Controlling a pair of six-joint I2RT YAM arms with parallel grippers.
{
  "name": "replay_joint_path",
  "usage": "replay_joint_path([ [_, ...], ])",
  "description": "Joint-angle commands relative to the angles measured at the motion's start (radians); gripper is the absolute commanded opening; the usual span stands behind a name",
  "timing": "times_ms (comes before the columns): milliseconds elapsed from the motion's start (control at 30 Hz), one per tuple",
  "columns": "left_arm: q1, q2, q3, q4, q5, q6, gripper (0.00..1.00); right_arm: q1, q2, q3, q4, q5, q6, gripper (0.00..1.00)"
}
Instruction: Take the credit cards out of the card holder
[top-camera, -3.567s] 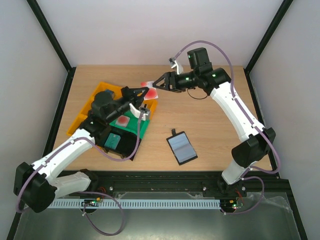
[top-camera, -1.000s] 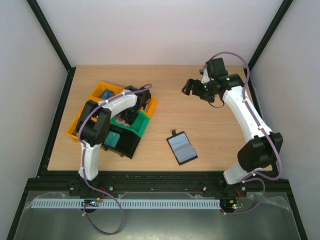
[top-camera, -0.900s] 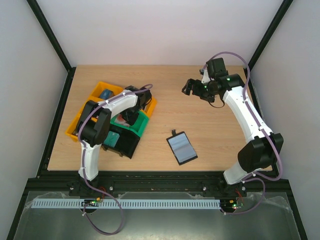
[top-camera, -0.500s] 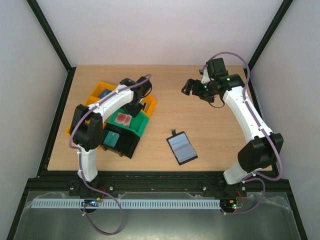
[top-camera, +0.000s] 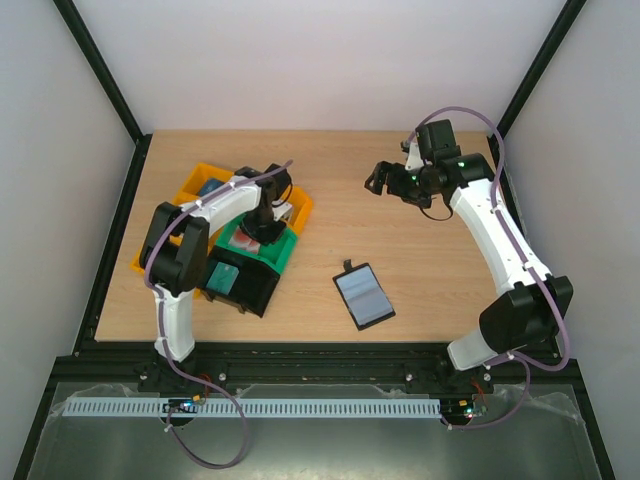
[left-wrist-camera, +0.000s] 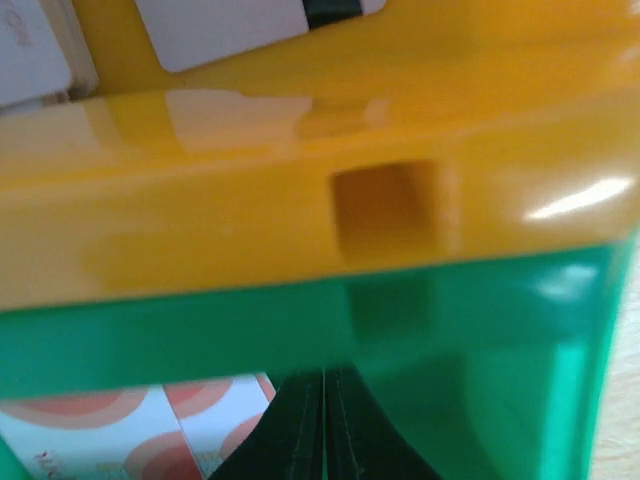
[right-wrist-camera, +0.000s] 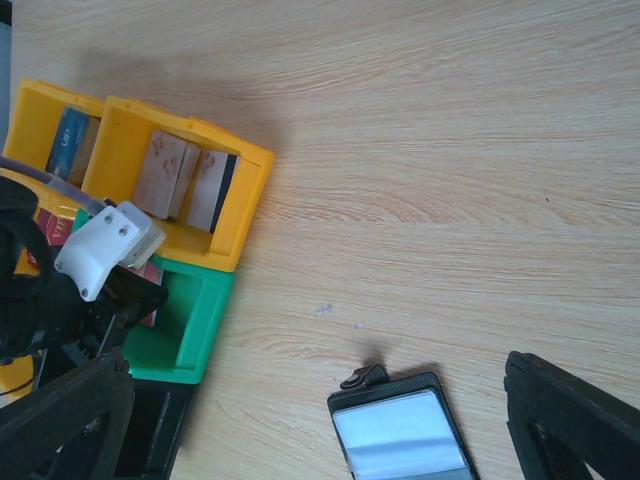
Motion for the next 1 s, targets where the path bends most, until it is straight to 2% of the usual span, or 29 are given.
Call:
replay_joint_path([
  [0,0.009,0.02,-0.067,0.083,-0.012,-0.019,0.08,0.003,-0.028,0.002,-0.025,0.019,-0.02,0.99],
  [133,0.019,0.016,-0.115,0.154,-0.123,-0.049,0.17,0.004,-0.034,-0.003,-0.024,0.024,-0.024,0.99],
  [300,0.026,0.016,-0.142,0.19,-0.347,-0.091,0.18,0.004,-0.03,0.003,-0.023,0.025,-0.023,0.99],
  [467,0.029,-0.014,-0.142,0.192,-0.422,-0.104,0.18,0.003,-0.028,-0.005,-0.033,0.047,-0.018,0.99],
  [733,0.029,-0.078,-0.119,0.167,-0.246,-0.059,0.19,0.003,-0.035,-0.036,-0.058,0.058,0.022,0.99],
  [867,0.037,-0.152,-0.101,0.131,-0.075,0.011,0.2,0.01,-0.074,-0.158,-0.045,0.047,0.109,0.99],
  [967,0.042,-0.218,-0.113,0.104,0.035,0.076,0.27,0.037,-0.122,-0.308,-0.02,0.082,0.173,1.0],
])
